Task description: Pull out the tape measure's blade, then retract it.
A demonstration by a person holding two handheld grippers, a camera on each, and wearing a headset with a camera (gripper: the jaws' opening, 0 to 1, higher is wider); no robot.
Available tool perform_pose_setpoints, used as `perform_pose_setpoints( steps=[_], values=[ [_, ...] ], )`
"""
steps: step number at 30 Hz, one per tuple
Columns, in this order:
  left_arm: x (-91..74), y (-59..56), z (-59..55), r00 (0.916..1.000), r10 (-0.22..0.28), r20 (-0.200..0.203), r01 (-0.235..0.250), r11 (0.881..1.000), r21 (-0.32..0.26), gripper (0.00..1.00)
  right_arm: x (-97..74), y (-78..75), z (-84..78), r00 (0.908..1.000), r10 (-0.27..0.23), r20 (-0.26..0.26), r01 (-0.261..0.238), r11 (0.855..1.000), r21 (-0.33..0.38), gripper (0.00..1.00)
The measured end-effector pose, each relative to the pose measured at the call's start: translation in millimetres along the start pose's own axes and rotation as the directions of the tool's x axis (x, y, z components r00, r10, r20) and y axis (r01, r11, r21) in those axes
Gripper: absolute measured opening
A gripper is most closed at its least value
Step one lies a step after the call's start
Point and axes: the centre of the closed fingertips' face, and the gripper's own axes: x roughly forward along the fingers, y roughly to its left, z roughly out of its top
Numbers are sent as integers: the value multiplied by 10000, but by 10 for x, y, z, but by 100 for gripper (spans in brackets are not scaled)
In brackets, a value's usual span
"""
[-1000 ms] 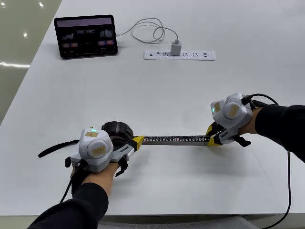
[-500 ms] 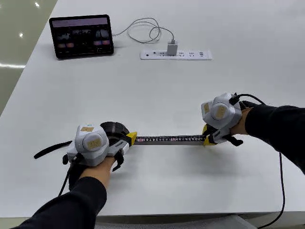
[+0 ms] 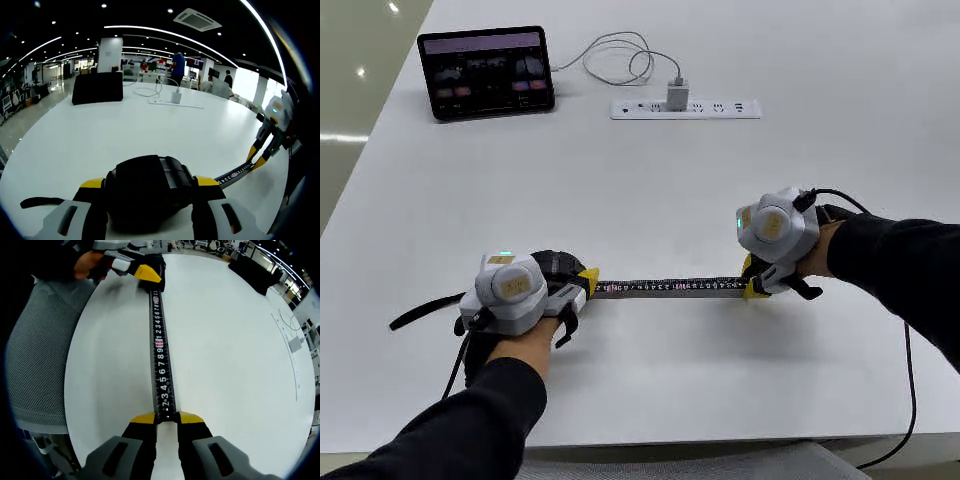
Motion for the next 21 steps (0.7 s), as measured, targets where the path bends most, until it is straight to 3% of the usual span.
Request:
perform_pose_setpoints(
  steps=[21],
  values=[
    [9,9,-12,9994,-117,-322,115,9999,-54,63,-24,24,47,9979,-99,642,70,9989,457,10]
  ],
)
